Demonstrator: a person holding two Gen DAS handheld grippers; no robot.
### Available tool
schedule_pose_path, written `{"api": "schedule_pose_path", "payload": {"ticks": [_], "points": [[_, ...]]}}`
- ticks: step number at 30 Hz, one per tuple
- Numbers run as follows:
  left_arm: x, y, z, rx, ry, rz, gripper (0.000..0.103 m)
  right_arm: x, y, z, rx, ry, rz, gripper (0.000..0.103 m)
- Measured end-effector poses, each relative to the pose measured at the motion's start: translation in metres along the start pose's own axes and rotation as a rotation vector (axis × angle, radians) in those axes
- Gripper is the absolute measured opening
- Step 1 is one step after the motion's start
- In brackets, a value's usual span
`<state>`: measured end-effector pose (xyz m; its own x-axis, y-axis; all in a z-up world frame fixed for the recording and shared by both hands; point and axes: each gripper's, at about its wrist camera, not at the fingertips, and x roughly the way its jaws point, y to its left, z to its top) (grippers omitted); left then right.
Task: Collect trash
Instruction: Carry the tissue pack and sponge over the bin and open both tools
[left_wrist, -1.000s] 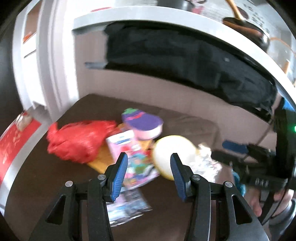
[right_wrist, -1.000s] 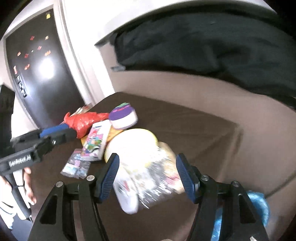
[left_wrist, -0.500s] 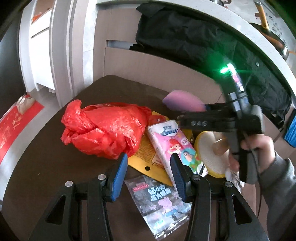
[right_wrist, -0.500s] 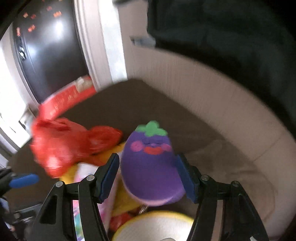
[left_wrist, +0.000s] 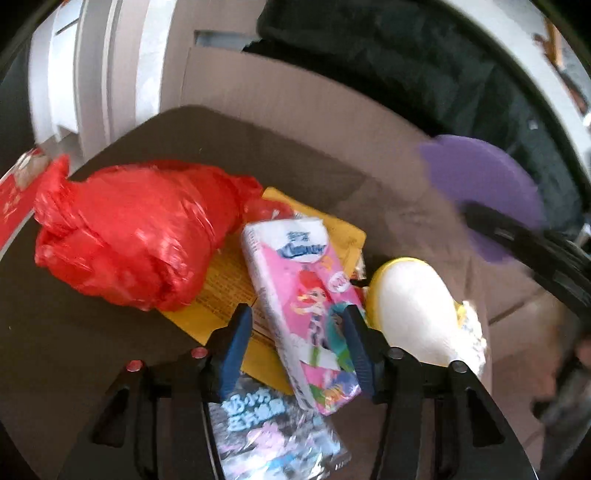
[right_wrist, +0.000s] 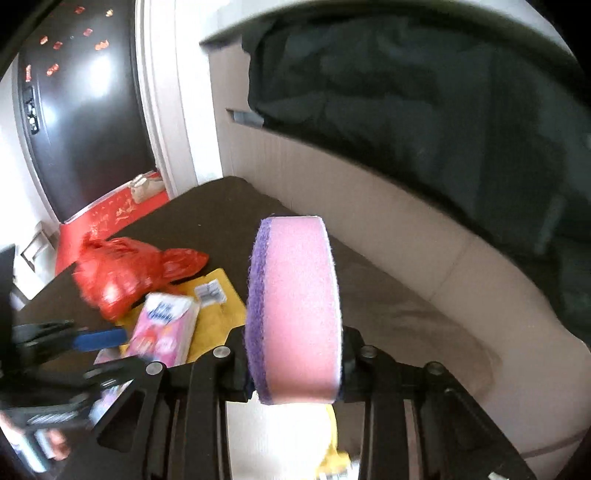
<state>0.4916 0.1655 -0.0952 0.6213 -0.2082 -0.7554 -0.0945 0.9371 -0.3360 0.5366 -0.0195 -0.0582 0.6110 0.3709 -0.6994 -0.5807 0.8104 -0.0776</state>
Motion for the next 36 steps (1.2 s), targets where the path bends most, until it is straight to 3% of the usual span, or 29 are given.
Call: {"api": "schedule_pose_path", "payload": {"ticks": [10, 11, 12, 17, 22, 27, 31, 36], "points": [[0.021, -0.03, 0.01, -0.096, 0.013, 0.121, 0.057, -0.068, -0.033, -0.051, 0.032, -0.011, -0.039, 0.028], [0.022, -0.035, 0.011, -0.085, 0.014, 0.133, 0.053, -0.069, -0.036, -0.054, 0.046, -0.009, -0.042, 0.028], [0.023, -0.041, 0.013, -0.059, 0.012, 0.134, 0.037, -0.072, -0.039, -0.059, 0.06, -0.01, -0.042, 0.028], [0.012, -0.076, 0.012, 0.082, -0.028, 0.172, 0.024, -0.089, -0.056, -0.079, 0.13, -0.024, -0.044, 0.028], [-0.034, -0.134, 0.004, 0.172, -0.145, 0.095, 0.023, -0.123, -0.074, -0.091, 0.162, -0.067, -0.054, 0.028], [-0.079, -0.229, -0.016, 0.32, -0.246, -0.035, 0.023, -0.178, -0.098, -0.099, 0.186, -0.15, -0.11, 0.028], [-0.091, -0.299, -0.03, 0.4, -0.247, -0.151, 0.023, -0.23, -0.129, -0.117, 0.246, -0.203, -0.195, 0.028], [-0.077, -0.36, -0.055, 0.463, -0.19, -0.238, 0.023, -0.273, -0.166, -0.146, 0.316, -0.205, -0.289, 0.028]]}}
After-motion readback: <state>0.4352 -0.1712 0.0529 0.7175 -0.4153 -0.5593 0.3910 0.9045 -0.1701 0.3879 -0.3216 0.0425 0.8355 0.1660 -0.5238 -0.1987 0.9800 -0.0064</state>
